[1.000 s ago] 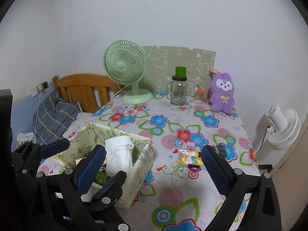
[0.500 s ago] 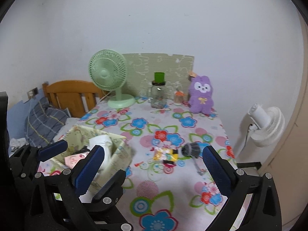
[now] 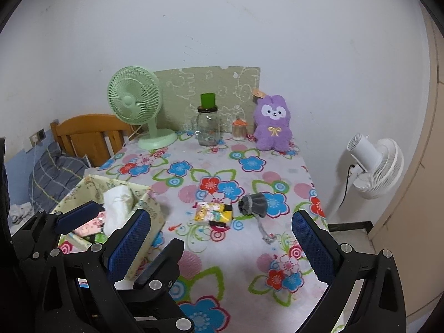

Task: Organize soft objects
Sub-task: 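Withdraw both tools from the box toward the yellow packet and grey beanie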

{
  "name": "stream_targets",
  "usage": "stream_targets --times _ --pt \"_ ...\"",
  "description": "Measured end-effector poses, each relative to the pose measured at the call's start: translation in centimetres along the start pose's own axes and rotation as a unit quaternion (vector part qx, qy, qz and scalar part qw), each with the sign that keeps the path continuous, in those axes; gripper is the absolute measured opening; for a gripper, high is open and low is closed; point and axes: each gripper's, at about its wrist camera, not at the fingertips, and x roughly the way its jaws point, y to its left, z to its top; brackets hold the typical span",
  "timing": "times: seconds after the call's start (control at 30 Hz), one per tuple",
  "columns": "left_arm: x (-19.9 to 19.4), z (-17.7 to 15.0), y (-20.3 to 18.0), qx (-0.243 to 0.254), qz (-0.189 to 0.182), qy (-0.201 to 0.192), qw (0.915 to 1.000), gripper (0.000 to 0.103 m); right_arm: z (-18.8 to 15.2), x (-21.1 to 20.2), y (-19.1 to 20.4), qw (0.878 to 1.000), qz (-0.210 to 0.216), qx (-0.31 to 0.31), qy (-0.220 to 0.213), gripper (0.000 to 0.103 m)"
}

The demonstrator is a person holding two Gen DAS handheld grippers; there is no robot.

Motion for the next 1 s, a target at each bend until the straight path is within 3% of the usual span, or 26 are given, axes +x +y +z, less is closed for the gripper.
stream_targets --times 0.3,0.5,1.0 --pt "3.4 -0.1 -2.0 0.007 -0.009 0.015 0.9998 0.102 -0.6 2.6 -2.7 1.000 -0.028 -0.004 0.002 0.103" --pt "5.8 -0.3 -2.6 0.001 0.009 0.032 0.9994 0.102 -1.0 5.3 -4.1 0.999 -0.024 0.003 0.023 0.103" --pt "11.2 -0.5 -3.4 -0.008 0.012 0.072 0.9973 0.102 -1.6 10.6 -6.4 0.999 -0.003 0.016 0.042 0.103"
